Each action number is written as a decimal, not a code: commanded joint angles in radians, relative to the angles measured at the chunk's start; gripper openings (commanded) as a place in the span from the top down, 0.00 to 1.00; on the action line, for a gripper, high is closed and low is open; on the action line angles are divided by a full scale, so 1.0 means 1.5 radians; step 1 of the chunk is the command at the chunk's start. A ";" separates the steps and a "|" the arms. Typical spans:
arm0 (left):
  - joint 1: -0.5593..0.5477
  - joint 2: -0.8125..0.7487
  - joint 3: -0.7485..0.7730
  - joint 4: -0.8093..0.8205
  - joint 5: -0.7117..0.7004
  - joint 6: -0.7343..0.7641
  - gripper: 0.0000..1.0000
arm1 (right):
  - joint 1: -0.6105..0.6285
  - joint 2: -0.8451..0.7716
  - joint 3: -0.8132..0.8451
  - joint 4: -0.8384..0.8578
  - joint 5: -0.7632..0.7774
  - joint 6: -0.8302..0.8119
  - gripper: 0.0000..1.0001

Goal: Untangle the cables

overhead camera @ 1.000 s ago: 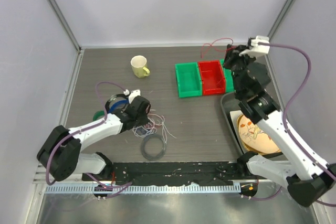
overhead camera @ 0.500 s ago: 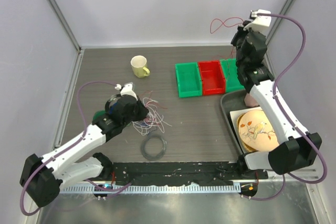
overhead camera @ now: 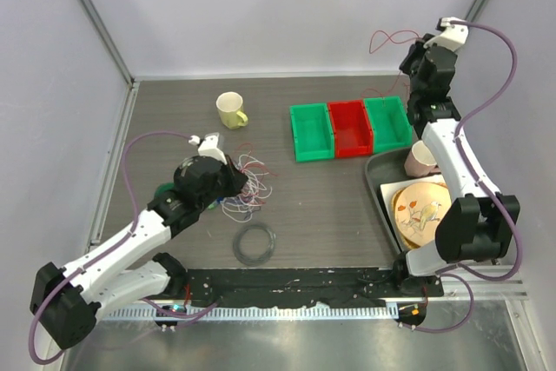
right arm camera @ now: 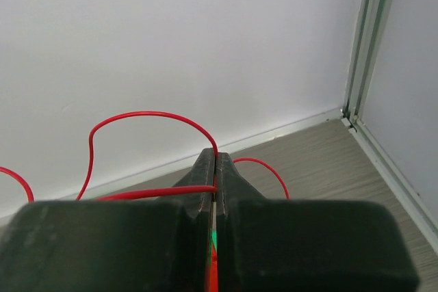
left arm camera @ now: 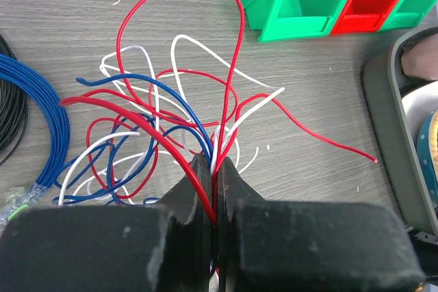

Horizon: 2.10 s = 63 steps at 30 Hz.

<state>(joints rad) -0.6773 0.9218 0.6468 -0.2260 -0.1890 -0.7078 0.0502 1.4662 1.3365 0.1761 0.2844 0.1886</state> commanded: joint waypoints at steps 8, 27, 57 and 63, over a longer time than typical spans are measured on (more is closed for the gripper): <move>0.004 0.025 0.009 0.049 0.011 0.023 1.00 | -0.021 0.019 0.018 0.069 -0.119 0.060 0.99; 0.004 0.032 -0.006 0.048 0.003 0.018 1.00 | -0.021 -0.028 -0.032 0.076 -0.201 0.107 0.99; 0.004 0.081 -0.003 0.050 0.022 -0.010 1.00 | -0.021 0.093 -0.052 -0.113 0.305 0.107 0.99; 0.004 0.073 -0.006 0.048 0.016 -0.010 1.00 | -0.024 0.112 -0.038 -0.121 0.318 0.092 0.99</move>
<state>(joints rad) -0.6773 1.0504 0.6411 -0.2054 -0.1638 -0.7136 0.0166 1.6375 1.2339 -0.0181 0.7223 0.3389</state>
